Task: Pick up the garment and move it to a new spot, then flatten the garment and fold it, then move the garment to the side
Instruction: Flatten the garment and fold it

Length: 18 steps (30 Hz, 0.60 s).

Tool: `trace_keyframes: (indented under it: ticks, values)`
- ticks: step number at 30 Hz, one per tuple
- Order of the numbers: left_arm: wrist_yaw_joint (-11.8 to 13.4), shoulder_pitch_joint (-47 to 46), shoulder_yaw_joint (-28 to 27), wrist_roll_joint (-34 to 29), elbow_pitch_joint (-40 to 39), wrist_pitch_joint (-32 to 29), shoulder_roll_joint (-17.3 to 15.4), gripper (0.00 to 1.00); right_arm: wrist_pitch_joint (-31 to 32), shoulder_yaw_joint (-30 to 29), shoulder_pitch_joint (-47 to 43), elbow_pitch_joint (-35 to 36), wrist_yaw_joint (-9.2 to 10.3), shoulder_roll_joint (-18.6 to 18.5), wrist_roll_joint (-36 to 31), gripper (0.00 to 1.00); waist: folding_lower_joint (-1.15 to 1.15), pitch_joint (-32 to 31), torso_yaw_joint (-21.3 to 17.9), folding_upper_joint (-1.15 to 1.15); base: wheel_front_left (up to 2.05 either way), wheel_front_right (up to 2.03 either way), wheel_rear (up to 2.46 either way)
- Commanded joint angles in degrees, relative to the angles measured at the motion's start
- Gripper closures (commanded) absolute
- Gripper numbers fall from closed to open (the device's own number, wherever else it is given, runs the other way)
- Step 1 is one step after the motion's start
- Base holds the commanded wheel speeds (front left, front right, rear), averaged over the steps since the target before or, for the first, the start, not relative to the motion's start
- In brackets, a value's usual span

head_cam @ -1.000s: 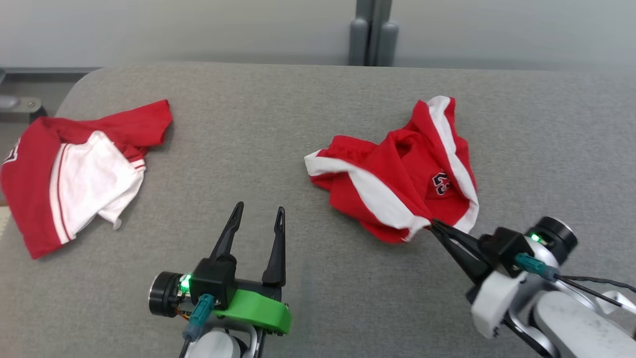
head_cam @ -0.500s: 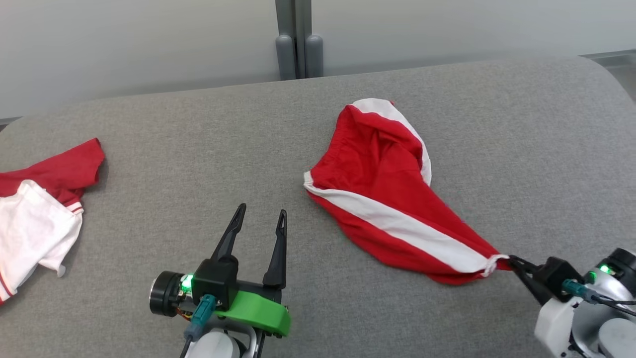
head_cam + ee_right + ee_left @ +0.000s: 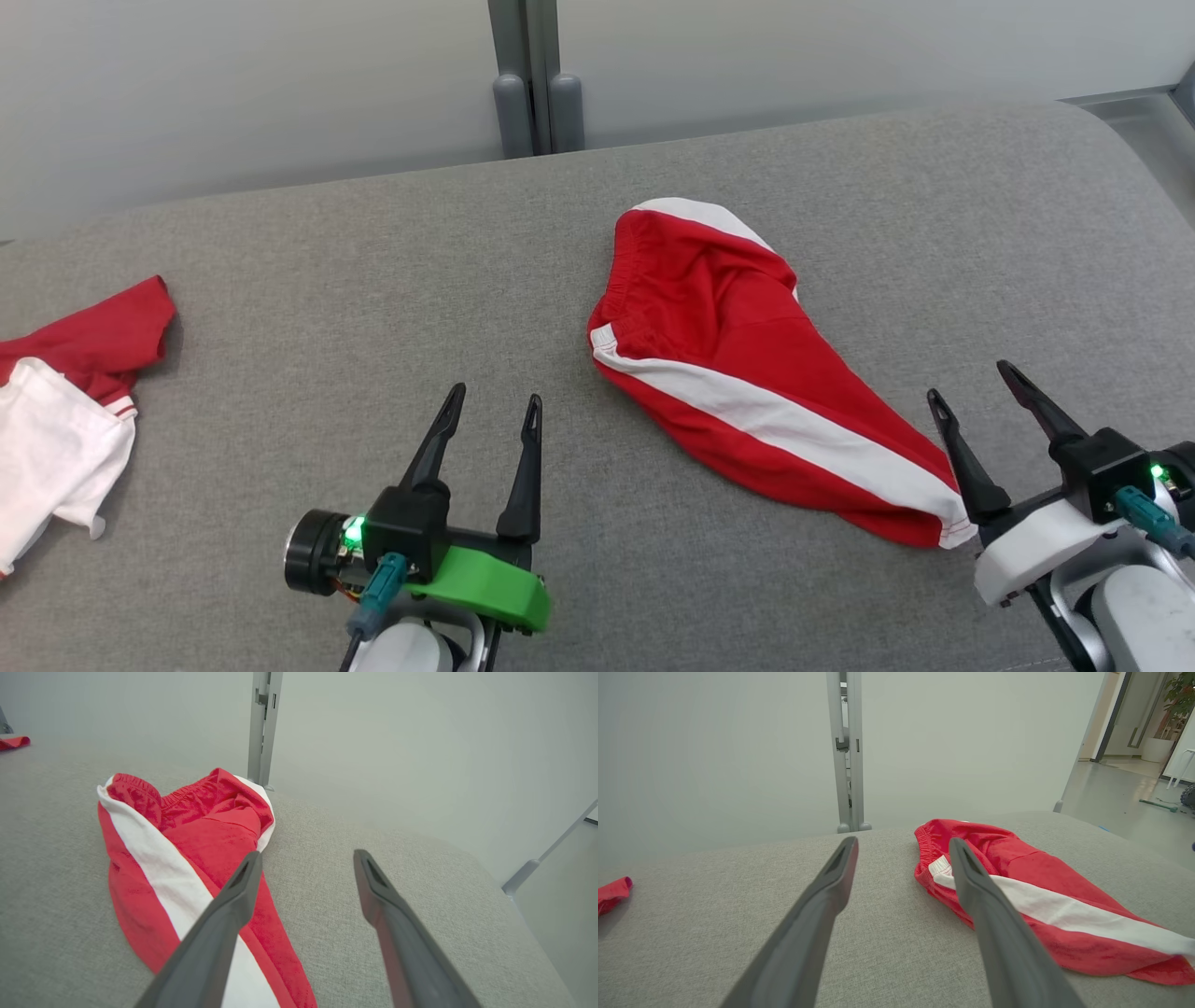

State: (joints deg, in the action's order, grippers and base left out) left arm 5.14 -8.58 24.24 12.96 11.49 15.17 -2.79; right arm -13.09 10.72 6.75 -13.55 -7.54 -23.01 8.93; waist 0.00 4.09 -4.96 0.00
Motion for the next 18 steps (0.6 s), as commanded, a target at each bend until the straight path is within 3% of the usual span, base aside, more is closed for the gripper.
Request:
trace_keyframes:
  ticks: [1,8,13,18]
  values:
    - [0.1,-0.2,-0.1,0.2,-0.3,0.0,-0.2,0.0,-0.8,-0.7,-1.5,1.7,0.1,1.5,-0.5,0.0,0.0,-0.1,-0.4,0.0,0.0,0.0,0.0]
    - [-3.4,-1.8,-1.8,1.7,0.9,0.0,-0.2,0.0,-2.1,-4.7,-5.8,9.6,0.09,10.6,-1.4,0.0,0.0,0.8,-1.7,0.0,0.0,0.0,0.0]
    - [-6.3,-4.8,-2.2,0.3,4.4,0.0,-0.2,0.0,-2.1,-3.1,-6.5,10.0,0.09,12.5,-3.6,0.0,0.0,2.4,-2.8,0.0,0.0,0.0,0.0]
    - [-11.3,-11.9,1.3,1.0,13.0,-1.6,-0.7,0.0,-2.2,-3.5,-5.1,9.8,0.09,12.6,-4.4,0.0,0.0,4.4,-4.2,0.0,0.0,0.0,0.0]
